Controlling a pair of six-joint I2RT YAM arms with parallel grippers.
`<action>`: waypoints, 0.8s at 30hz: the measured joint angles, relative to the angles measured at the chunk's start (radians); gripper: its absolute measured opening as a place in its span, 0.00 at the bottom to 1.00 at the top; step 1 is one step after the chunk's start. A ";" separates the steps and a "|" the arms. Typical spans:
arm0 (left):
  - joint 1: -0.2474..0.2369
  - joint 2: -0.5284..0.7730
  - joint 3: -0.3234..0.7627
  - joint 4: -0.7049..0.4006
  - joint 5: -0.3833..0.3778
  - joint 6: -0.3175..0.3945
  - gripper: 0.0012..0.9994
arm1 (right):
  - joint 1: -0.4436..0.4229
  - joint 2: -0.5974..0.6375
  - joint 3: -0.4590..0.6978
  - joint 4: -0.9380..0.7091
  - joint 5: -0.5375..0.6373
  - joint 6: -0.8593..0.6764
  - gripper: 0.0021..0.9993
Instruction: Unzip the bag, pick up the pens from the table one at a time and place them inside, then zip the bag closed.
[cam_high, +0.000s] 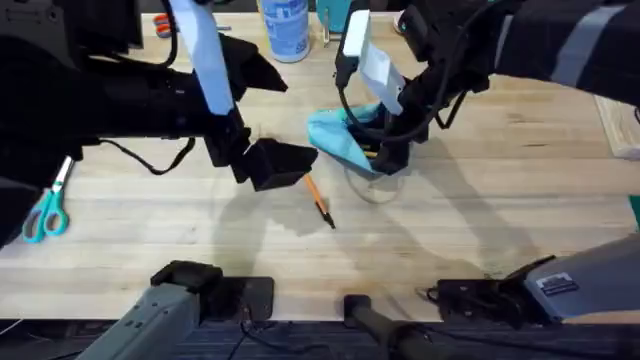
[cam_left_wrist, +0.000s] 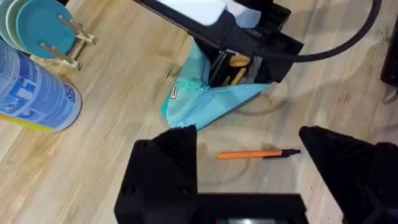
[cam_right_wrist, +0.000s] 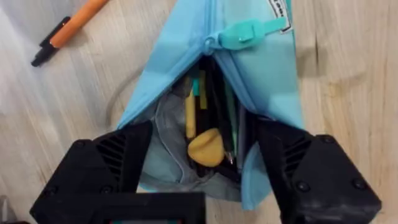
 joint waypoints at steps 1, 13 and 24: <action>0.000 0.000 0.000 0.000 0.000 0.000 1.00 | 0.000 0.000 0.000 0.000 0.000 0.003 1.00; 0.000 0.000 0.000 0.000 0.000 0.000 1.00 | -0.030 -0.103 0.098 -0.001 -0.041 0.138 1.00; 0.000 0.000 0.000 0.000 0.000 0.000 1.00 | -0.040 -0.318 0.142 -0.019 0.110 0.433 1.00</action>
